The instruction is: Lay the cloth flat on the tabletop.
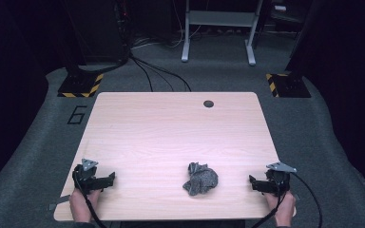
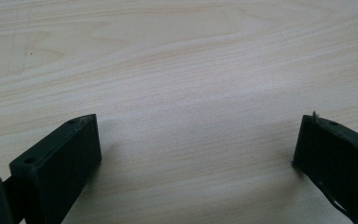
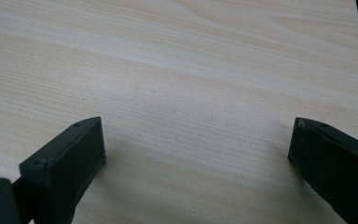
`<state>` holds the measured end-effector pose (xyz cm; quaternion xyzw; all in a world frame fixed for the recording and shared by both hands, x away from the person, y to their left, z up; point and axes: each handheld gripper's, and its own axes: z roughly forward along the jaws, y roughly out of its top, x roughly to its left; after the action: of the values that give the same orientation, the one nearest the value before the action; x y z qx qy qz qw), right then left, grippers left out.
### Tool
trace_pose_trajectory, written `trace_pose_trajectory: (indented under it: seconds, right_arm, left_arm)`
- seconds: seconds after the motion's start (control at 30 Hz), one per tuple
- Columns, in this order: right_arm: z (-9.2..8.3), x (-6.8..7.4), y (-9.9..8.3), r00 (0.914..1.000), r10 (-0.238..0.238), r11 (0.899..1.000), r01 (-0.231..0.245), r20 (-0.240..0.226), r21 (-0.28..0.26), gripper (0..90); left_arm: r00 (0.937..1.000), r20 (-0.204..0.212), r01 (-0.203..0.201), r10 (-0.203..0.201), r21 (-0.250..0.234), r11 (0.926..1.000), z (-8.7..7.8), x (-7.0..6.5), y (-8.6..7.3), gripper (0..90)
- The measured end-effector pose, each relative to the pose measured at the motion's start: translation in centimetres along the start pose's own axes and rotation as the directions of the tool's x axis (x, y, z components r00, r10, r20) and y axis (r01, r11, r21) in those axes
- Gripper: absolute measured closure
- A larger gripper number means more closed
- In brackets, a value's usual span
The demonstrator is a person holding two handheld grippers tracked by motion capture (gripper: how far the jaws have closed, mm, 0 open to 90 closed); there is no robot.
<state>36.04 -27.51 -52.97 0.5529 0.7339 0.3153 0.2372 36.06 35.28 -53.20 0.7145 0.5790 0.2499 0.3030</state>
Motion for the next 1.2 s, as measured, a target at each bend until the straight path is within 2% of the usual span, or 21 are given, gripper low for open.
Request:
trace_pose_trajectory:
  seconds: [0.93, 1.0, 1.13, 1.2]
  right_arm:
    - [-0.11, 0.04, 0.15, 0.9999, -0.009, 1.000, 0.009, -0.013, 0.001, 7.8]
    - [-0.19, 0.09, 0.18, 0.9998, -0.006, 1.000, 0.006, -0.020, -0.003, 7.9]
    - [-0.42, 0.33, 0.20, 0.9974, 0.023, 1.000, -0.024, -0.069, -0.014, 7.8]
    - [-0.49, 0.61, 0.24, 0.9960, 0.020, 1.000, -0.022, -0.087, -0.018, 7.7]
  left_arm:
    - [1.0000, 0.000, 0.003, -0.003, 0.000, 1.0000, 0.01, 0.01, 0.00, 0.5]
    - [1.0000, 0.000, 0.002, -0.002, 0.001, 1.0000, 0.00, 0.02, 0.00, 0.5]
    - [1.0000, 0.001, 0.002, -0.002, 0.001, 1.0000, 0.01, 0.03, 0.01, 0.5]
    - [1.0000, 0.001, 0.002, -0.002, 0.001, 1.0000, 0.01, 0.03, 0.01, 0.5]
